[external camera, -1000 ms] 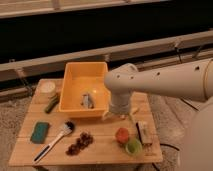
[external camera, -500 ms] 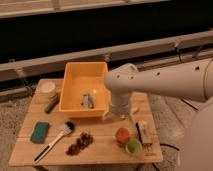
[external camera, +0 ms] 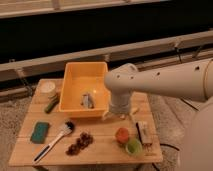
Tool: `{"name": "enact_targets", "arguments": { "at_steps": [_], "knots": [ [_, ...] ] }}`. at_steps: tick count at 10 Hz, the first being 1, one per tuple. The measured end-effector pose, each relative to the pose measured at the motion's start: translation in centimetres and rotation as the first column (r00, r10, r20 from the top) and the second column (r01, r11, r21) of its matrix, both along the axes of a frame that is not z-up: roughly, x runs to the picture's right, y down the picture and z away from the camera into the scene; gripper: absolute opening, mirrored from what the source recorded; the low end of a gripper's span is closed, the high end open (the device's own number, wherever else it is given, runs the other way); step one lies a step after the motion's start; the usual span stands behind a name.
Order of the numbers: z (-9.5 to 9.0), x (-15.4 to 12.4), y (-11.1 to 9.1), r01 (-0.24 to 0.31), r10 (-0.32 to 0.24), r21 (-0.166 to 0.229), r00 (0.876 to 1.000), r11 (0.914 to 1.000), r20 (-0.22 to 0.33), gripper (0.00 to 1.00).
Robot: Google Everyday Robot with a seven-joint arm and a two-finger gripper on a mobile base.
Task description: Place eraser in plastic cup
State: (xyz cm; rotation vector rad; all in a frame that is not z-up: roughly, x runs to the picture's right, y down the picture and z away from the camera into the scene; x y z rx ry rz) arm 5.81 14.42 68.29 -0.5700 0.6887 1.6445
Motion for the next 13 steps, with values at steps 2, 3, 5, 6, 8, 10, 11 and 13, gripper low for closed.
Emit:
{"name": "enact_targets", "arguments": {
  "at_steps": [2,3,5,6,8,10,11,13],
  "knots": [
    [0.0,0.0,0.0,0.0,0.0,0.0,1.0,1.0,0.0,0.8],
    [0.0,0.0,0.0,0.0,0.0,0.0,1.0,1.0,0.0,0.8],
    [-0.2,-0.4,0.0,0.002,-0.002,0.011,1.0,0.9999,0.014,0.8],
    [-0.5,-1.3,-0.2,-0.001,0.0,0.029,1.0,0.9996,0.028,0.8],
    [-0.7,-5.0,-0.6,0.011,-0.015,0.06,0.998,0.9981,0.064,0.8],
    [-0.7,-9.9,-1.1,0.029,-0.04,0.098,0.993,0.9948,0.108,0.8],
    [-0.9,-12.9,-1.2,0.048,-0.064,0.115,0.988,0.9922,0.14,0.8],
    [-1.1,-17.8,-1.0,0.083,-0.111,0.146,0.974,0.9858,0.197,0.8]
  ]
}}
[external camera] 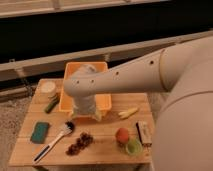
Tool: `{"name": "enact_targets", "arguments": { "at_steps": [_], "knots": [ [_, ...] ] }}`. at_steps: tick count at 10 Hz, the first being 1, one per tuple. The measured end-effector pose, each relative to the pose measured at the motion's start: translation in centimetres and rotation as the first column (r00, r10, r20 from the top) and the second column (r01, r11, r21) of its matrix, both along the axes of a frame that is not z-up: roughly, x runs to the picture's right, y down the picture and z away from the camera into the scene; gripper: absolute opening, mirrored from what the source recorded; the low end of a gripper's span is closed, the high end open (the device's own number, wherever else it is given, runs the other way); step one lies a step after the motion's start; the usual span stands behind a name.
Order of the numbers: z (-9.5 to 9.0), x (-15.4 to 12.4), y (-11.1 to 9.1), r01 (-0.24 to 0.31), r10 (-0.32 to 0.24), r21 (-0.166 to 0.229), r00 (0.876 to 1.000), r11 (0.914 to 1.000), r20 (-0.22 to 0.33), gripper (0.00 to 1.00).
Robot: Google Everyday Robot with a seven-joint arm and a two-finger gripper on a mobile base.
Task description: Place eraser in plastic cup
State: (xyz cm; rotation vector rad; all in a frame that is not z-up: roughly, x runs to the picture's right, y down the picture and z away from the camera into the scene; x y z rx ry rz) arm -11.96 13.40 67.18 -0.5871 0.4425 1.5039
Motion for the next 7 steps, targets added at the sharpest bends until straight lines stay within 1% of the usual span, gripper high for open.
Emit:
{"name": "enact_targets", "arguments": {
  "at_steps": [2,3,5,6,7],
  "knots": [
    [-0.6,-4.1,0.5,0.045,-0.047,0.029,0.997,0.9986,0.067,0.8],
    [-1.0,-5.3,0.5,0.056,-0.06,0.044,0.994,0.9975,0.093,0.8],
    [-1.2,-5.8,0.2,0.061,-0.066,0.053,0.992,0.9967,0.111,0.8],
    [-1.0,-5.4,-0.3,0.058,-0.064,0.056,0.992,0.9968,0.111,0.8],
    [-0.3,-4.6,-1.2,0.054,-0.06,0.056,0.993,0.997,0.103,0.8]
  ]
}}
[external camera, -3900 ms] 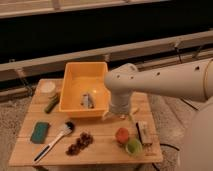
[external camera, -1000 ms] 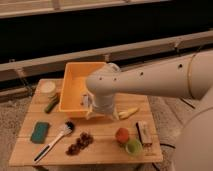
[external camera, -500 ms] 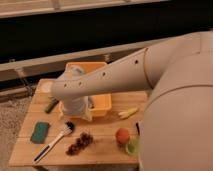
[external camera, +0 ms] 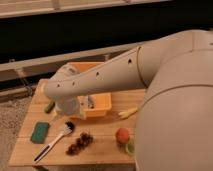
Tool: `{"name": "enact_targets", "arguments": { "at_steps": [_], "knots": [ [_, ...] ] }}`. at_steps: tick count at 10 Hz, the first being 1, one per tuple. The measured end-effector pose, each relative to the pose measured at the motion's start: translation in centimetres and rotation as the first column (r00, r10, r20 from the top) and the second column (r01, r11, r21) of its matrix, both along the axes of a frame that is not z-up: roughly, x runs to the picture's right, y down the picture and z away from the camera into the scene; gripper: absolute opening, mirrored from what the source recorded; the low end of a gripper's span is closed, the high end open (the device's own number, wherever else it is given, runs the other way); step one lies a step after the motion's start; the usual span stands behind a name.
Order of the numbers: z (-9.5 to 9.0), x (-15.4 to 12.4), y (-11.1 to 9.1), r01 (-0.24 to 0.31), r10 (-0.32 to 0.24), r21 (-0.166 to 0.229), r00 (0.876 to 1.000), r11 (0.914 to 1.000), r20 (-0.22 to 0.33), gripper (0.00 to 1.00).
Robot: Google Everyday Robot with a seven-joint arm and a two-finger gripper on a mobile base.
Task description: Place eraser in plastic cup
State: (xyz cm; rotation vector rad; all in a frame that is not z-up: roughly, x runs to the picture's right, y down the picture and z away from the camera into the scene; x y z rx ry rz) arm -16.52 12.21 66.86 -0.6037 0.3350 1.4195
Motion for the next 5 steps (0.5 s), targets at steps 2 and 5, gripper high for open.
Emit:
{"name": "enact_targets", "arguments": {
  "at_steps": [2,5],
  "knots": [
    [2.0,3.0,-2.0,-0.012,0.011,-0.006,0.999,0.9999,-0.031,0.8],
    [4.6,9.6,-3.1,-0.029,0.027,-0.027,0.996,0.9992,-0.086,0.8]
  ]
}}
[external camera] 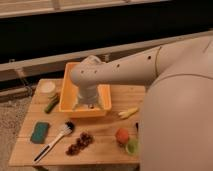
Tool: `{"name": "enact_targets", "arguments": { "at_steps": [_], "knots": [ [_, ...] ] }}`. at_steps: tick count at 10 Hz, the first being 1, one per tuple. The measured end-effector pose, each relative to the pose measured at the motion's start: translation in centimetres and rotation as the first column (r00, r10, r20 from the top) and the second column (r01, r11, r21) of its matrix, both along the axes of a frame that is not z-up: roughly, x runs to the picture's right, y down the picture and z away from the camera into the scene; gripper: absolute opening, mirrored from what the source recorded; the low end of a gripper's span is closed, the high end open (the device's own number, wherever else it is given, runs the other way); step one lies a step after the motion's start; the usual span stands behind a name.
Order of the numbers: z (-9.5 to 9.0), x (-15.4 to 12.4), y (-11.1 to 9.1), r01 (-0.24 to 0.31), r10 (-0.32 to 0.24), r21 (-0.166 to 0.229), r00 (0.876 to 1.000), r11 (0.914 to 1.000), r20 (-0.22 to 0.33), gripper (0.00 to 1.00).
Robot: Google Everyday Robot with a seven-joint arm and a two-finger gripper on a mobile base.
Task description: Place eraser in plastic cup
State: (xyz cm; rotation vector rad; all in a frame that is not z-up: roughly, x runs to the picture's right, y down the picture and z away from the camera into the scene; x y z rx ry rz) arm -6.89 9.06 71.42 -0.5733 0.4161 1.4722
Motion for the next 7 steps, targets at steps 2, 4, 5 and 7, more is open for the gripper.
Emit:
{"name": "enact_targets", "arguments": {
  "at_steps": [2,4,5,7],
  "knots": [
    [0.5,4.8,0.7,-0.014,0.013,-0.022,0.999,0.9997,-0.034,0.8],
    [0.7,9.8,1.6,-0.033,0.03,-0.044,0.997,0.9985,-0.069,0.8],
    [1.1,12.3,2.2,-0.039,0.034,-0.054,0.995,0.9978,-0.09,0.8],
    [2.8,15.7,2.9,-0.04,0.031,-0.072,0.992,0.9966,-0.121,0.8]
  ]
}}
